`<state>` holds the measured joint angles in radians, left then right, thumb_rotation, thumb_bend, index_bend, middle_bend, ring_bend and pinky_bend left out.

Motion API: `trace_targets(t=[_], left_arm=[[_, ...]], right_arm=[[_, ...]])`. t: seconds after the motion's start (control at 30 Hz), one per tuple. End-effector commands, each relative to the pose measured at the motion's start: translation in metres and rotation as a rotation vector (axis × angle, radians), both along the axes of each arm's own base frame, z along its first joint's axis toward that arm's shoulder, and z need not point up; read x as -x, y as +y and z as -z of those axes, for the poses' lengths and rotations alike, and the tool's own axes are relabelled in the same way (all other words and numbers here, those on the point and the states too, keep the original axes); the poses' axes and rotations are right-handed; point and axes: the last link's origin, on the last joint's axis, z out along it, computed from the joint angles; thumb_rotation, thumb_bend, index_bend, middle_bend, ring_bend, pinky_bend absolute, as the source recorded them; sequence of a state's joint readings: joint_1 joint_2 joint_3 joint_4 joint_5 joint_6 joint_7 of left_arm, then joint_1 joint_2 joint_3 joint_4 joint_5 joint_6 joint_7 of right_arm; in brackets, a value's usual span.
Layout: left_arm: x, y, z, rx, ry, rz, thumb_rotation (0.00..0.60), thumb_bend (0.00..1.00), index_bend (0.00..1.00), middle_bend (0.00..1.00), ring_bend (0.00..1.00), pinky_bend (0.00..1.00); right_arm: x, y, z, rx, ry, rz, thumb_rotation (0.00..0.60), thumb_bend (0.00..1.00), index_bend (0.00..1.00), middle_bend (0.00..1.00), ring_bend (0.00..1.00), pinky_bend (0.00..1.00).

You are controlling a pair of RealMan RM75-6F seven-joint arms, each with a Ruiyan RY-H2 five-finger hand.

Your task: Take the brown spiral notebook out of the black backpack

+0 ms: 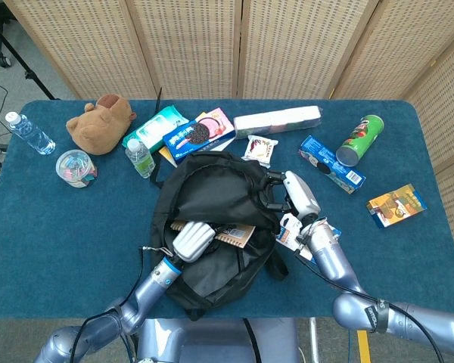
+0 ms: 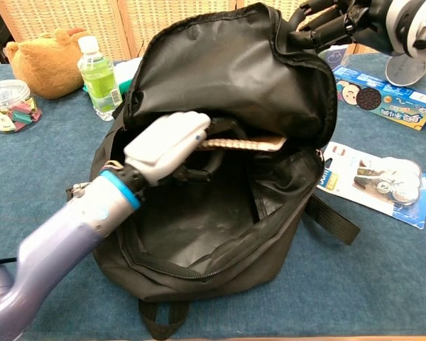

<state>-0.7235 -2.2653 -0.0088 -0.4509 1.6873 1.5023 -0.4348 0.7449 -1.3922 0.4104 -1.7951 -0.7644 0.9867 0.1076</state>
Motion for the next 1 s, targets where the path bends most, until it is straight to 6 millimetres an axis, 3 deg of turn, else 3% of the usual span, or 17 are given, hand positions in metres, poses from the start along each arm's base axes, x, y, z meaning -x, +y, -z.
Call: trace_targets(t=[0.03, 0.53, 1.0], left_arm=[[0.007, -0.006, -0.009, 0.002, -0.063, 0.010, 0.600, 0.69, 0.71, 0.44, 0.42, 0.53], [0.012, -0.006, -0.037, 0.038, -0.213, -0.014, 0.600, 0.69, 0.72, 0.44, 0.43, 0.53], [-0.007, -0.004, -0.073, 0.125, -0.276, -0.073, 0.600, 0.69, 0.73, 0.45, 0.42, 0.53]], right_arm=[[0.001, -0.001, 0.002, 0.001, 0.001, 0.005, 0.600, 0.75, 0.62, 0.68, 0.46, 0.28], [0.007, -0.005, 0.007, 0.005, 0.034, 0.020, 0.600, 0.75, 0.62, 0.68, 0.46, 0.28], [0.008, -0.006, 0.003, 0.018, 0.058, 0.031, 0.600, 0.75, 0.62, 0.68, 0.46, 0.28]])
